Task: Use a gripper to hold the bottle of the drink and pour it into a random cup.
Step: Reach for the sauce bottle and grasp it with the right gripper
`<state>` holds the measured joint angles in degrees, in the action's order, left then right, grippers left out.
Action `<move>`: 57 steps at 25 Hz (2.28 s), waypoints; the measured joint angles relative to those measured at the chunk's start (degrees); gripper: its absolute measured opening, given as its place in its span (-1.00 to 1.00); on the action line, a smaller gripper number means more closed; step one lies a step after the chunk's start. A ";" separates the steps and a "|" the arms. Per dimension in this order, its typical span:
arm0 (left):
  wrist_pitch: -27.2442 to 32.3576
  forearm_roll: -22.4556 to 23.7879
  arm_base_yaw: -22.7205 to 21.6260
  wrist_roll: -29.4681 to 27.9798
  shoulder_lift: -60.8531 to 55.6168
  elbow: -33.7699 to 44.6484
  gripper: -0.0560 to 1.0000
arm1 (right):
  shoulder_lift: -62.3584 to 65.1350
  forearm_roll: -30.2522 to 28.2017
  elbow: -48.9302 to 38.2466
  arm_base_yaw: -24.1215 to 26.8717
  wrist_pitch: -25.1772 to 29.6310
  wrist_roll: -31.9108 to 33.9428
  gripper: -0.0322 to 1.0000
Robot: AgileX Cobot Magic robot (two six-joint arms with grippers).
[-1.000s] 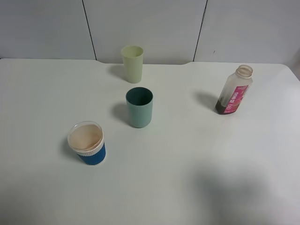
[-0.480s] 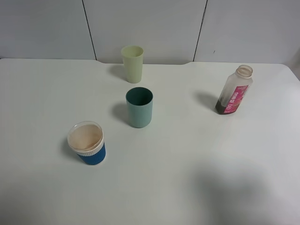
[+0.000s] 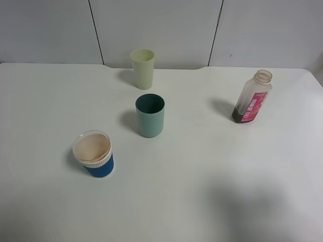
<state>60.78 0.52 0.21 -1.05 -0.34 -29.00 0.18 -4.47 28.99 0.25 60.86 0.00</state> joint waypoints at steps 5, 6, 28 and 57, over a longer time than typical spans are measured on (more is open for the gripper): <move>0.00 0.00 0.00 0.00 0.00 0.00 0.86 | 0.00 -0.06 0.00 -2.50 0.00 1.42 0.95; 0.00 0.00 0.00 0.00 0.00 0.00 0.86 | 0.00 -0.06 0.00 -2.64 0.00 1.54 0.95; 0.00 0.00 0.00 0.00 0.00 0.00 0.86 | -35.16 3.34 14.73 -3.08 3.80 -0.37 0.95; 0.00 0.00 0.00 0.00 0.00 0.00 0.86 | -71.08 4.47 14.73 -11.57 -3.68 -2.30 0.95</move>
<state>60.78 0.52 0.21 -1.05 -0.34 -29.00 -70.91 0.00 43.72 -11.32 57.18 -2.30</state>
